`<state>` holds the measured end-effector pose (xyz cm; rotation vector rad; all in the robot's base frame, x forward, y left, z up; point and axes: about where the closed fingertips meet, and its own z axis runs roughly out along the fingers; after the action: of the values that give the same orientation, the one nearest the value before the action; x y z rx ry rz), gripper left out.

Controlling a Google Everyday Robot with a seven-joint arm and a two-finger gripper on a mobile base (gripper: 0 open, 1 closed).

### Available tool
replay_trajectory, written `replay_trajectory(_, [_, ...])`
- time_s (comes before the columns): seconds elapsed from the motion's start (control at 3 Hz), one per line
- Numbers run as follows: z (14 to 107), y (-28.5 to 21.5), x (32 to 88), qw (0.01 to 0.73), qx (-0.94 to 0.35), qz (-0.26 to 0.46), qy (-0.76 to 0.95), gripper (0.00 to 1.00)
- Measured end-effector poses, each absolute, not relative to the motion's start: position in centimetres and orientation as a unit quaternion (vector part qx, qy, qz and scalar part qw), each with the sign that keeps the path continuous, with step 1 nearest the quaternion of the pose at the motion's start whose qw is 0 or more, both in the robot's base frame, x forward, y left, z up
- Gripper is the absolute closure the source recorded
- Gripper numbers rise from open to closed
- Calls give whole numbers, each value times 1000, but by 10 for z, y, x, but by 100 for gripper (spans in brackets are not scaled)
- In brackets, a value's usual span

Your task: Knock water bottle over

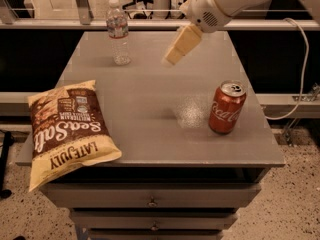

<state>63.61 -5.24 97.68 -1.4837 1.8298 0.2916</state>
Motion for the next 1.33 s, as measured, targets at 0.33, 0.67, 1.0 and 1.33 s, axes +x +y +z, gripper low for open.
replay_trajectory(0.33, [968,-30,687,426,-532,147,717,0])
replay_trajectory(0.67, [962,6,739,480,-480,184,711,0])
replay_trajectory(1.0, [963,51,768,515,-448,215,698,0])
replay_trajectory(1.33, [963,70,775,525,-440,224,693,0])
